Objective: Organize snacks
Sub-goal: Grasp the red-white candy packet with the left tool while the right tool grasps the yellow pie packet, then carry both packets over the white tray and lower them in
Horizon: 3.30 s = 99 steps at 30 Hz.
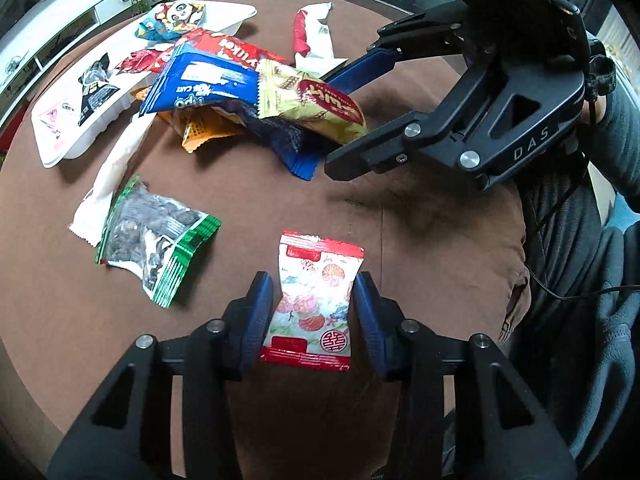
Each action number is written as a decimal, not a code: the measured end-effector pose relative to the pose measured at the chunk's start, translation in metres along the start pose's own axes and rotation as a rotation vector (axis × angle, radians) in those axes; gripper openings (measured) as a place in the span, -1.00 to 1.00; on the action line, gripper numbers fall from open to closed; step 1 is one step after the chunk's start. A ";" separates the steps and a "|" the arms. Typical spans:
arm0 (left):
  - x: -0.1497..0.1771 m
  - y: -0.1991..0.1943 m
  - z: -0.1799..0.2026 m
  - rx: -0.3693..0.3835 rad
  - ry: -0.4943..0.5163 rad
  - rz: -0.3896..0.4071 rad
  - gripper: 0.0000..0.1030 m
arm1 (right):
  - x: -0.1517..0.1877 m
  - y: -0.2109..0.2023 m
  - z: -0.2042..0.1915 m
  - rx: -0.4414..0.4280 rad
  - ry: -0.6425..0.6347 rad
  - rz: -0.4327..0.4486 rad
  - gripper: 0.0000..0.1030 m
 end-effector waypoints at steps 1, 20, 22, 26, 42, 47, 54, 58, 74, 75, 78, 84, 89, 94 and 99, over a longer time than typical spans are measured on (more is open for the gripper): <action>0.000 0.000 0.000 -0.001 -0.001 -0.005 -0.21 | 0.000 0.000 0.000 0.000 -0.002 -0.001 0.45; -0.003 -0.010 0.000 -0.046 -0.078 0.020 -0.38 | 0.000 0.008 0.006 0.009 -0.007 -0.024 0.09; -0.003 -0.010 0.000 -0.041 -0.086 0.022 -0.38 | 0.002 0.009 0.006 0.008 -0.006 -0.033 0.07; -0.003 -0.010 0.001 -0.038 -0.108 0.034 -0.38 | 0.004 0.013 0.006 0.022 -0.023 -0.039 -0.03; -0.001 -0.020 -0.008 0.006 -0.250 0.127 -0.38 | 0.009 -0.006 0.003 -0.034 0.047 -0.009 -0.37; -0.006 -0.031 -0.010 0.033 -0.313 0.189 -0.38 | 0.013 -0.023 0.001 -0.088 0.102 0.020 -0.37; -0.010 -0.053 -0.024 0.063 -0.424 0.298 -0.38 | 0.012 -0.048 0.017 -0.183 0.235 0.065 -0.37; -0.013 -0.074 -0.045 0.059 -0.486 0.366 -0.38 | 0.001 -0.064 0.029 -0.226 0.294 0.102 -0.37; -0.034 -0.161 -0.180 -0.063 -0.661 0.548 -0.38 | -0.086 -0.126 0.157 -0.121 0.527 0.322 -0.37; -0.037 -0.166 -0.188 -0.076 -0.666 0.553 -0.38 | -0.094 -0.130 0.164 -0.114 0.541 0.340 -0.37; -0.052 -0.181 -0.218 -0.128 -0.676 0.565 -0.38 | -0.116 -0.137 0.176 -0.104 0.562 0.381 -0.37; -0.090 -0.184 -0.267 -0.187 -0.684 0.542 -0.38 | -0.180 -0.122 0.157 -0.102 0.495 0.391 -0.37; -0.124 -0.149 -0.294 -0.184 -0.676 0.478 -0.38 | -0.216 -0.067 0.133 -0.099 0.423 0.284 -0.37; -0.136 -0.099 -0.310 -0.169 -0.705 0.424 -0.38 | -0.225 -0.014 0.129 -0.079 0.399 0.183 -0.37; -0.145 -0.053 -0.324 -0.158 -0.722 0.373 -0.38 | -0.219 0.025 0.134 -0.054 0.401 0.110 -0.37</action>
Point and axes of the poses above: each gripper's, at about its wrist camera, not at the fingertips, and y roughly the way its jaws point, z to its right, x to its underside, the point moved 10 cm from there along y, roughly the way its jaws point, and after that the axes turned 9 degrees about y, right-handed, at the moved point
